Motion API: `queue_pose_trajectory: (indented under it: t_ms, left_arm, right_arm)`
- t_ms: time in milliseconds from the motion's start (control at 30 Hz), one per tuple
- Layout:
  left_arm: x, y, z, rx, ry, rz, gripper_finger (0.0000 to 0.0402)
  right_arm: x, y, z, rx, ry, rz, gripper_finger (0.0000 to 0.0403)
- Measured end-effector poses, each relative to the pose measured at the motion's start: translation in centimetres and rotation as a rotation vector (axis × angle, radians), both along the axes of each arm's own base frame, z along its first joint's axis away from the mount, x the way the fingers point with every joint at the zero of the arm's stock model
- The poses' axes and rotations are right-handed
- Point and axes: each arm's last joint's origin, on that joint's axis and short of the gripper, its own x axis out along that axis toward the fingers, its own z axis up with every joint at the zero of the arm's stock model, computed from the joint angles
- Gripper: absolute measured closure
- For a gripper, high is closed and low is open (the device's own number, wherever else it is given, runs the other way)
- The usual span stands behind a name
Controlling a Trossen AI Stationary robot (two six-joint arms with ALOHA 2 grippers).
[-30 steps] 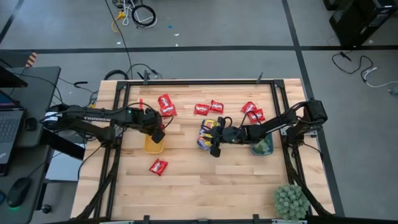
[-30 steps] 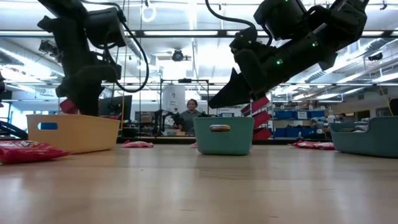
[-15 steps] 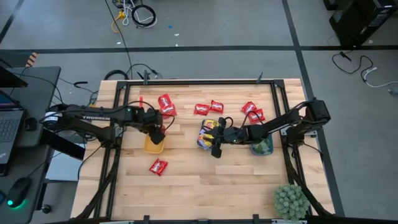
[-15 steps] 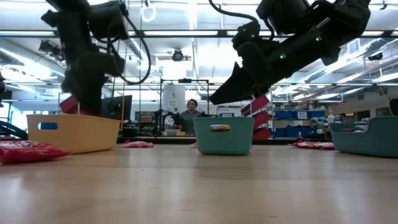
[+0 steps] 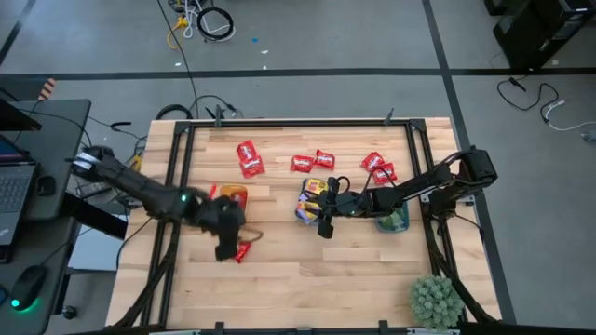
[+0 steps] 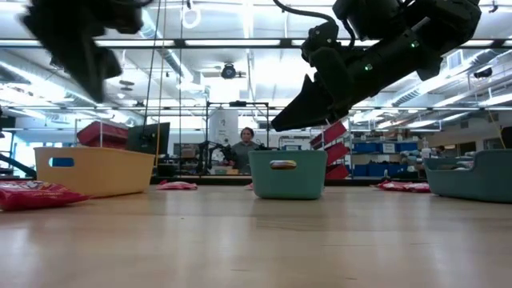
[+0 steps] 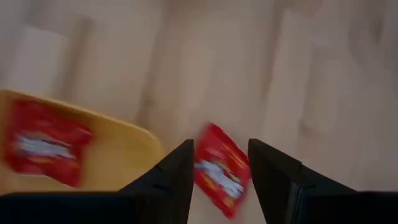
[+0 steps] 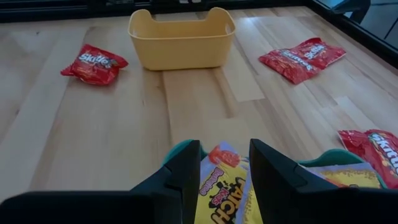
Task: Sort candy
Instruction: Put the red candy pack into the yellow bin
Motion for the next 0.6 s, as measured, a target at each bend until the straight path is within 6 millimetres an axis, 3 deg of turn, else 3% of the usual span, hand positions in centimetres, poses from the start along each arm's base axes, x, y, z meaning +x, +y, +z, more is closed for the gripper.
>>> queue_pose_trajectory:
  t_ms: [233, 600]
  left_arm:
    - [-0.4, -3.4, -2.7, -0.019, 0.170, 0.100, 0.0249]
    - [0.3, -4.1, -6.1, -0.011, 0.392, 0.146, 0.0249]
  right_arm:
    - [0.0, 0.0, 0.0, 0.004, -0.001, -0.002, 0.0279]
    - [0.0, 0.2, 0.0, 0.004, -0.002, 0.003, 0.0279]
